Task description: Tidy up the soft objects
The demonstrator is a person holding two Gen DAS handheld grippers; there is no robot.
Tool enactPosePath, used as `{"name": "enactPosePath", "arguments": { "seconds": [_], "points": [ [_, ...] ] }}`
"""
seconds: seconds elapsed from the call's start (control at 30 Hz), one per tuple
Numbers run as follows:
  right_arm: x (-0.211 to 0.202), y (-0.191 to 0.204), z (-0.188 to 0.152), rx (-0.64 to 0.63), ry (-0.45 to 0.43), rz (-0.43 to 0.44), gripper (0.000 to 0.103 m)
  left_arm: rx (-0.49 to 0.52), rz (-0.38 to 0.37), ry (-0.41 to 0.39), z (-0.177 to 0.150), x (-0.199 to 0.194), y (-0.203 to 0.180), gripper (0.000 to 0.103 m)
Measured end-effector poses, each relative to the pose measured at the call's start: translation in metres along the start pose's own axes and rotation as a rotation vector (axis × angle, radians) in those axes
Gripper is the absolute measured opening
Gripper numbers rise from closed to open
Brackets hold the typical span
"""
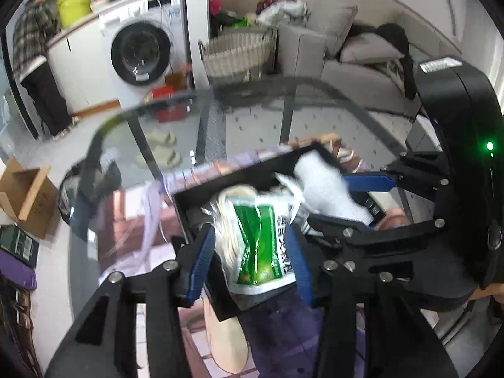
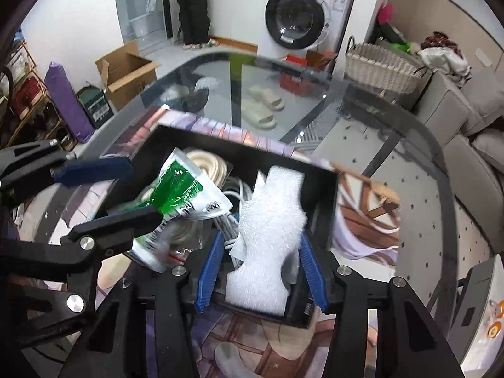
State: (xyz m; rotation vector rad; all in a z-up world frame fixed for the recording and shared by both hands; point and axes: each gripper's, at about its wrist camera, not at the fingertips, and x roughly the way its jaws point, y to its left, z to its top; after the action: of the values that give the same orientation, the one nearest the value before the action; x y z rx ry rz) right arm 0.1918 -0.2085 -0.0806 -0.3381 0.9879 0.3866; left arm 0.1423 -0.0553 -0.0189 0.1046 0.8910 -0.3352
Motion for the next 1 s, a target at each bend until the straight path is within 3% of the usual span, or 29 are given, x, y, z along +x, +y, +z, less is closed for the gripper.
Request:
{"name": "enactPosePath", "arguments": {
  "seconds": [0.13,0.33,0.47,0.5,0.53,0.57,0.6,0.73,1.0],
  "points": [
    [-0.031,-0.004,-0.003,0.05,-0.104,0.037,0.063,-0.002,0.014,-0.134,0.001,-0.03,0.002,0.047],
    [-0.068,-0.003,-0.017,0.138,-0.26,0.063,0.066,-0.003,0.11,-0.34,-0.008,-0.068,0.0,0.049],
    [-0.082,-0.004,-0.03,0.191,-0.372,0.024,0.082,0.018,0.189,-0.419,-0.015,-0.074,0.001,0.052],
    [-0.087,-0.004,-0.034,0.207,-0.411,0.021,0.087,0.01,0.207,-0.432,-0.017,-0.074,0.002,0.058],
    [-0.093,-0.004,-0.038,0.217,-0.451,0.013,0.088,-0.005,0.218,-0.437,-0.019,-0.074,0.004,0.062],
    [-0.096,-0.004,-0.041,0.221,-0.479,-0.002,0.091,-0.033,0.238,-0.435,-0.021,-0.072,0.009,0.075],
    [-0.101,-0.002,-0.044,0.22,-0.509,-0.026,0.095,-0.055,0.26,-0.434,-0.023,-0.071,0.009,0.082],
    [-0.104,0.014,-0.048,0.176,-0.534,-0.075,0.1,-0.105,0.34,-0.461,-0.029,-0.067,0.017,0.082],
    [-0.075,0.007,-0.049,0.21,-0.383,-0.029,0.1,-0.142,0.309,-0.324,-0.028,-0.042,0.026,0.082]
  ]
}}
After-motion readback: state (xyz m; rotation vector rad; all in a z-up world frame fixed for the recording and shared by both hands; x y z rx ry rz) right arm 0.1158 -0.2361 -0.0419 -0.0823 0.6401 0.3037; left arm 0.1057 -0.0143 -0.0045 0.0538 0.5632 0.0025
